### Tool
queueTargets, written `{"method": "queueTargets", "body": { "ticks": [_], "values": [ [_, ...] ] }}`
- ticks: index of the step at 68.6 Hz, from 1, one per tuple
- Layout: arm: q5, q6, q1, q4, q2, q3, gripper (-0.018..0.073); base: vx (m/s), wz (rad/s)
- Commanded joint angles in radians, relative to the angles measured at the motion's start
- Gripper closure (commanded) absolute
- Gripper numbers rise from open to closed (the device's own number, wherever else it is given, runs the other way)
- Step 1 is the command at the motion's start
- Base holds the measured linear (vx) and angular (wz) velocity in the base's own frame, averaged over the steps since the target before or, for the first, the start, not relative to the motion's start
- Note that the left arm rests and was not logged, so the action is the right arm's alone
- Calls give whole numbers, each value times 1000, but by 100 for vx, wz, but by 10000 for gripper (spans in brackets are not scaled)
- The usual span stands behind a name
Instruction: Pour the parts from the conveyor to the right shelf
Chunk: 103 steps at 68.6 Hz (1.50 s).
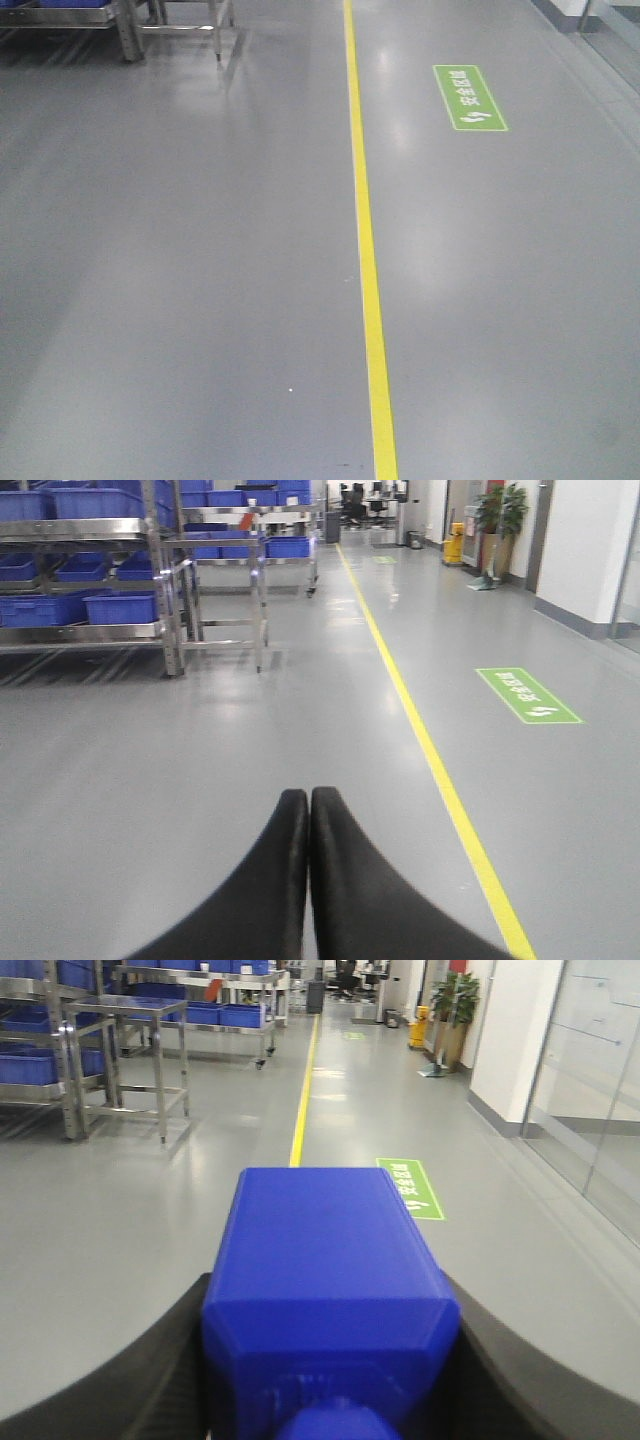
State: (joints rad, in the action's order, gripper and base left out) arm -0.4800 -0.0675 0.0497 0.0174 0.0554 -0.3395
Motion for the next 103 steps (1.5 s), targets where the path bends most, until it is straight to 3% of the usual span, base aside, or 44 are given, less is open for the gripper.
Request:
{"method": "queueTargets", "body": {
  "ticks": [1,103],
  "values": [
    [82,0,1,4,15,-29,565,-7,-27],
    [82,0,1,4,15,-29,565,7,-9]
  ]
}}
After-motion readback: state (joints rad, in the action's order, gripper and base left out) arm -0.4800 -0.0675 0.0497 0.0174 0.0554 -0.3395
